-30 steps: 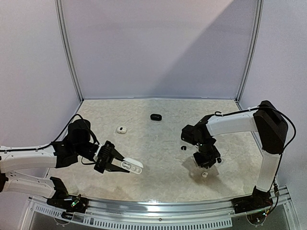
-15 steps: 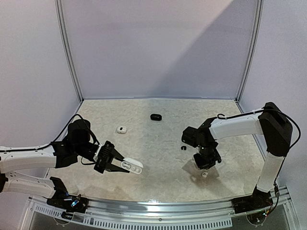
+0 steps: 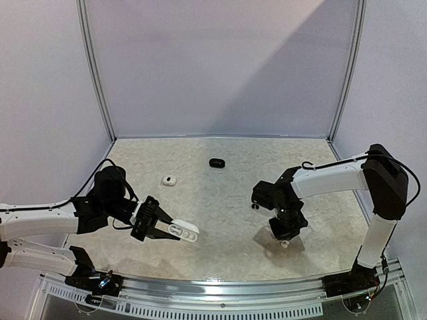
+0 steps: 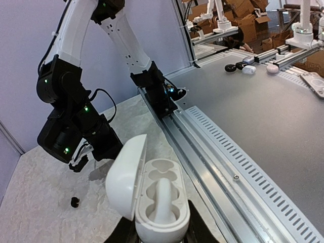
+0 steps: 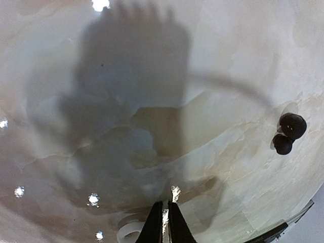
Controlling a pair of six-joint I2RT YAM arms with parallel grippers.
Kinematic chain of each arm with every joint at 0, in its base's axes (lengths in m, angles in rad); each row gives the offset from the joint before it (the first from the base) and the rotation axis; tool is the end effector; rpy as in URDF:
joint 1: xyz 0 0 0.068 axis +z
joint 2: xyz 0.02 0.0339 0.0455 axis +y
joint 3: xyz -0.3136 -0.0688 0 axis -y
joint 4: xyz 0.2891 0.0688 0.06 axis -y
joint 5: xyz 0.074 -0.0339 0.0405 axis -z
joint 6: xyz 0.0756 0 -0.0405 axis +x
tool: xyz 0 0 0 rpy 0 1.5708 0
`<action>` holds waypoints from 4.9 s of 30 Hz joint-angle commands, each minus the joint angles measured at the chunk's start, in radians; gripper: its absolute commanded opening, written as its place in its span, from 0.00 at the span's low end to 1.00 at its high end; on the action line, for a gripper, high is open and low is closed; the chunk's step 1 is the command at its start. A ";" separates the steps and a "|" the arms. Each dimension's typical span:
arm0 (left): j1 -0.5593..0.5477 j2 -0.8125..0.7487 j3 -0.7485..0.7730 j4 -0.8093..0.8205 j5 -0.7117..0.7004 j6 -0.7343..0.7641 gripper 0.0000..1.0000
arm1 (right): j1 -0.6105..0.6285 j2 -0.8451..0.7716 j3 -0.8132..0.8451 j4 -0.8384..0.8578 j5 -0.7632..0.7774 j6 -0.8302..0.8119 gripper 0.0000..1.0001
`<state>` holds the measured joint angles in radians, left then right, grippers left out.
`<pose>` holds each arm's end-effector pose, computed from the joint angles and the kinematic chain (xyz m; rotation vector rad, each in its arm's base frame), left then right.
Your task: Insert the wireless bluetooth earbuds into the charging case
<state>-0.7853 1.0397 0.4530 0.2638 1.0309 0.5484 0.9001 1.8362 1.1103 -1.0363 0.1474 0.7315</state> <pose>0.1254 -0.2171 0.2380 1.6339 0.9284 -1.1269 0.2138 0.2516 0.1230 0.2825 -3.0824 0.3730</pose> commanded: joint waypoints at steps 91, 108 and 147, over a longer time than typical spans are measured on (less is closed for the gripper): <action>-0.009 0.008 0.071 -0.187 -0.005 0.081 0.00 | -0.028 -0.132 -0.095 0.027 -0.308 -1.340 0.01; -0.006 0.022 0.032 0.060 -0.119 -0.278 0.00 | -0.095 -0.454 0.179 0.392 -0.070 -0.829 0.00; 0.003 0.027 0.016 0.196 -0.203 -0.450 0.00 | 0.533 -0.270 0.368 0.468 0.224 -1.010 0.00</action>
<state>-0.7841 1.0611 0.4747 0.4664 0.8047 0.0708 1.4284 1.5574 1.4528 -0.5179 0.3405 -0.2405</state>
